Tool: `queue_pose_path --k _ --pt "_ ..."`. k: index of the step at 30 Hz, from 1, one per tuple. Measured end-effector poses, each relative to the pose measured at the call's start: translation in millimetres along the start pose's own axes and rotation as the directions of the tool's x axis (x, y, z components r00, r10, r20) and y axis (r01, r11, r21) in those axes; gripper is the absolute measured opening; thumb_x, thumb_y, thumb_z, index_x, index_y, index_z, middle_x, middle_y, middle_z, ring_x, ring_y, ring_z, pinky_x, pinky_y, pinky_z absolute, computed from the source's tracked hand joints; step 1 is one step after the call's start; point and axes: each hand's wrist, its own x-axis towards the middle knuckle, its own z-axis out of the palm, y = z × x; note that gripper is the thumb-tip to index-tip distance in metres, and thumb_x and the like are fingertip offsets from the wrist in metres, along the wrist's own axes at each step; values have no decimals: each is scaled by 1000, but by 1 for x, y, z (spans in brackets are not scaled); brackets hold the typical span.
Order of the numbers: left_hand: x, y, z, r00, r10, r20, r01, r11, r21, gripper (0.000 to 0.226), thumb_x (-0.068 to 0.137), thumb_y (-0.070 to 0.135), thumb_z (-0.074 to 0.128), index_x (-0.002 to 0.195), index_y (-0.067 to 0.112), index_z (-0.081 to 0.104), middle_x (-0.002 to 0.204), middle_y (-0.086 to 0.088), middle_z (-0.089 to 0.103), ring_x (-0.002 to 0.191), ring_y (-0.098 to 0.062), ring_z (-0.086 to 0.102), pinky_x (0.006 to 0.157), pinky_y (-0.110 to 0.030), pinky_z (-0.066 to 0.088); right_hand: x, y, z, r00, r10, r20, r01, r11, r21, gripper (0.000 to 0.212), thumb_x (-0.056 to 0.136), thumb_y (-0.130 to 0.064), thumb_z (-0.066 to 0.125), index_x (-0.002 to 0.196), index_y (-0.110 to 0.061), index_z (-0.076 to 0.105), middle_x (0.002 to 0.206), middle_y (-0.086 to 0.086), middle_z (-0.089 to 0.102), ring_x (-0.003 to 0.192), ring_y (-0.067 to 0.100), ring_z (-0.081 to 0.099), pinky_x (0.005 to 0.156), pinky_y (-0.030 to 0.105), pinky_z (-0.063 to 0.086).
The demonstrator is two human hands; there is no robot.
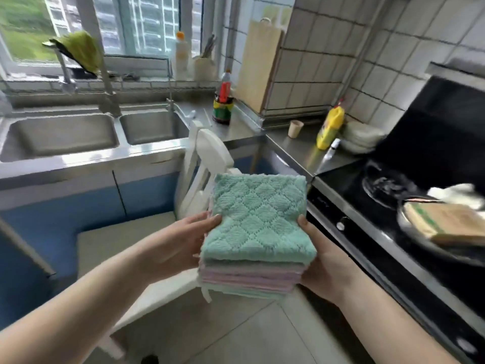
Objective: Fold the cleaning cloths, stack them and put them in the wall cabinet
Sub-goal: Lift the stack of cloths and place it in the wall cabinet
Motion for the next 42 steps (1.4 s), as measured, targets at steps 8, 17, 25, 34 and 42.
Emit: queue_pose_path --k 8,17,25,34,42 --pt "104 19 121 972 -126 198 97 984 147 74 50 47 88 114 16 67 123 -13 63 106 -27 63 92 -40 51 -110 -56 -74 926 -179 -333 141 981 -133 52 86 -58 48 123 -25 60 129 5 62 117 24 60 97 46 49" --pt "240 75 230 920 -177 349 60 945 321 62 64 52 76 114 17 67 121 -11 65 114 -28 59 106 -45 39 -165 -153 -135 720 -310 -621 341 937 -72 47 85 -49 53 122 -21 61 121 10 66 115 30 60 103 50 42" --pt "339 137 310 842 -40 539 -167 929 330 95 62 63 75 142 40 30 139 4 52 129 -23 47 103 -51 41 -191 -243 -169 504 -396 -767 484 866 -130 56 82 -55 55 118 -13 66 121 17 65 118 35 57 107 54 37" --pt "380 184 386 597 196 778 -600 752 271 68 66 73 59 126 69 29 148 17 36 135 -11 37 111 -49 33 -233 -334 -191 352 -506 -788 478 820 -313 78 69 -66 64 125 -12 61 127 17 61 121 36 55 101 57 42" --pt "412 230 476 573 375 729 -741 617 266 58 66 78 54 118 52 53 125 9 60 115 -13 57 107 -49 38 -277 -424 -213 248 -673 -697 468 713 -523 106 44 -87 64 126 -19 59 141 25 41 129 49 37 97 70 36"
